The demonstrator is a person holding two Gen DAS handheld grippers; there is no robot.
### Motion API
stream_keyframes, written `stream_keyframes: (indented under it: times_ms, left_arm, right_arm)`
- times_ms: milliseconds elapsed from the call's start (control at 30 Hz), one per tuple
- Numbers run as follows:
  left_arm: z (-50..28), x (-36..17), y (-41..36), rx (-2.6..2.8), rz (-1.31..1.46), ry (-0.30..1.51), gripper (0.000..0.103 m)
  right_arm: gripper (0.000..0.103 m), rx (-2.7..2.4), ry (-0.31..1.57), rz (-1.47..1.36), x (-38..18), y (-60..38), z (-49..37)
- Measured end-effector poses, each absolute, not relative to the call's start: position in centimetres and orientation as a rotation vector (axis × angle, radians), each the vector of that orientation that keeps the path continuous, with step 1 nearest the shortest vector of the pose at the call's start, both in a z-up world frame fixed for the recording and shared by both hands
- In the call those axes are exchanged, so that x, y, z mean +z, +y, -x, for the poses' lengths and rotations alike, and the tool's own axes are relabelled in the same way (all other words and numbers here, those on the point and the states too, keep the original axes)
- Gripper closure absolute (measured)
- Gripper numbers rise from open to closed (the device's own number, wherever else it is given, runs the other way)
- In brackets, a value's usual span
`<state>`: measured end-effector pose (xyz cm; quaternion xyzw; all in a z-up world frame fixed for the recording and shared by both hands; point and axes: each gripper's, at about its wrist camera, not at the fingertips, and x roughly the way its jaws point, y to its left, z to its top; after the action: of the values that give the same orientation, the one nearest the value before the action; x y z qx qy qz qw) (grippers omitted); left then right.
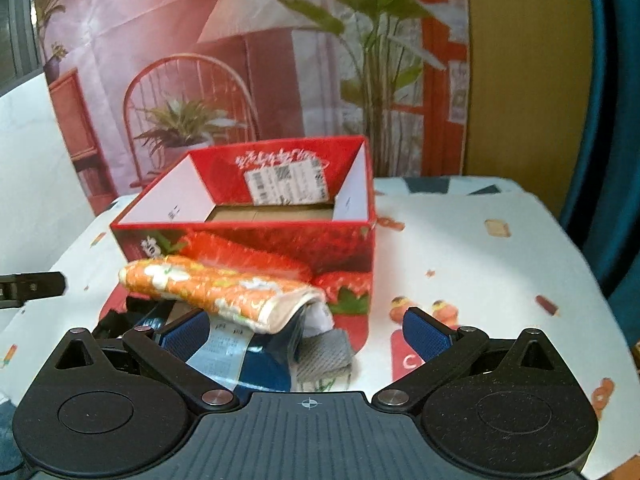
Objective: Organize soft objects
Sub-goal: 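Lower both grippers toward the orange floral oven mitt beside the box, then close the right gripper on the orange mitt while the left gripper grasps it too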
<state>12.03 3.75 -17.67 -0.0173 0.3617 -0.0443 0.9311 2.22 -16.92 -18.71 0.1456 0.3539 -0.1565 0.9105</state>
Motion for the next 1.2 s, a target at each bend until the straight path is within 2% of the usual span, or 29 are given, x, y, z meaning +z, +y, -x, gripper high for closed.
stream_keyframes:
  times_ms: [167,333,767,933,1200]
  left_arm:
    - [-12.3,-18.3,3.5,-0.113,0.047,0.740,0.012]
    - [-12.7,-19.0,2.8,-0.172,0.066,0.751,0.019]
    - [-15.1,-18.9,2.6,-0.249,0.125,0.756,0.028]
    - [-17.0,-18.9,2.4,-0.289,0.178,0.790,0.045]
    - [-21.0,-20.4,1.7,-0.354,0.273,0.915,0.045]
  right_arm:
    - [0.008,-0.303,0.746,-0.305,-19.6,-17.1,-2.6]
    - [0.017,-0.275,0.768,-0.309,-20.6,-17.1,-3.1]
    - [0.022,-0.262,0.766,-0.362,-21.0,-18.7,-4.9]
    - [0.026,-0.235,0.770,-0.460,-21.1,-20.1,-6.8]
    - [0.031,-0.189,0.836,-0.606,-22.9,-21.2,-9.6]
